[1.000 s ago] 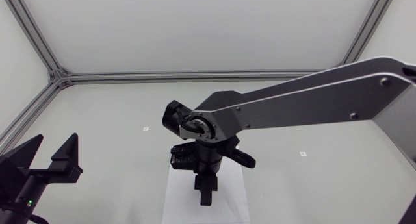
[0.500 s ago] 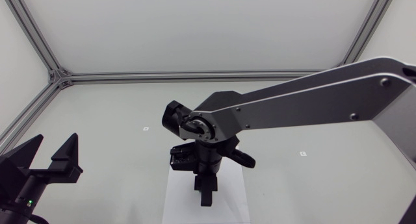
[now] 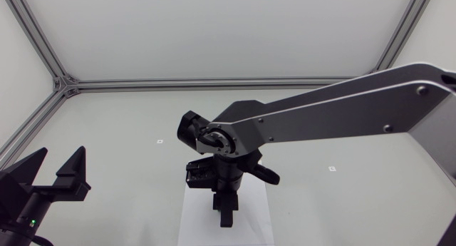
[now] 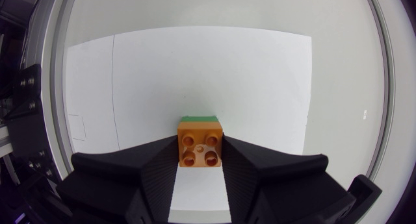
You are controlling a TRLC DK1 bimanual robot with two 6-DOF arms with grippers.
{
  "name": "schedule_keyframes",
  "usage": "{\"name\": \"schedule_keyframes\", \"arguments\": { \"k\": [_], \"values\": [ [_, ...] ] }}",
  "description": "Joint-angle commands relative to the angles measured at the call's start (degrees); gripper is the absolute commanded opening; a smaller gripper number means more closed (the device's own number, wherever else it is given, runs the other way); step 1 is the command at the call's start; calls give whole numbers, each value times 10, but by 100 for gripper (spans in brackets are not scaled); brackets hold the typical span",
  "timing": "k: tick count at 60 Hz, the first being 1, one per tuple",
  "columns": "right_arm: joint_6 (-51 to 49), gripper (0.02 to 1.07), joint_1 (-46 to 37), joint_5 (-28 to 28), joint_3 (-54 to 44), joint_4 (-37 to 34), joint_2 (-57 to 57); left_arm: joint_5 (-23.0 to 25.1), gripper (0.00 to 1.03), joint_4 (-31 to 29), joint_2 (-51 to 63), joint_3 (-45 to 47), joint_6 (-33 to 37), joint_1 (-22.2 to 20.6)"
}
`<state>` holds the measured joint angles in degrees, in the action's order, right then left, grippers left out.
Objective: Pick up the orange 2x2 brick with the right arm and stack it on top of the green 2x2 brick in the center
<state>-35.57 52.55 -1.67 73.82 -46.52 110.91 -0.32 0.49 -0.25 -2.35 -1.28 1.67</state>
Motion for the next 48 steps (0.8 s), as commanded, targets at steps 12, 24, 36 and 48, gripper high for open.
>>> {"name": "schedule_keyframes", "arguments": {
  "k": [12, 24, 36, 48],
  "values": [
    [-21, 27, 6, -5, -12, -20, 29, 2, 99, -8, -5, 23, 8, 1],
    [-21, 27, 3, -4, -1, -26, 34, 2, 99, -8, -5, 23, 8, 1],
    [-20, 27, 1, -3, 8, -30, 37, 3, 99, -8, -5, 23, 8, 1],
    [-18, 27, -4, -3, 16, -29, 40, 2, 99, -8, -5, 23, 8, 1]
  ]
}}
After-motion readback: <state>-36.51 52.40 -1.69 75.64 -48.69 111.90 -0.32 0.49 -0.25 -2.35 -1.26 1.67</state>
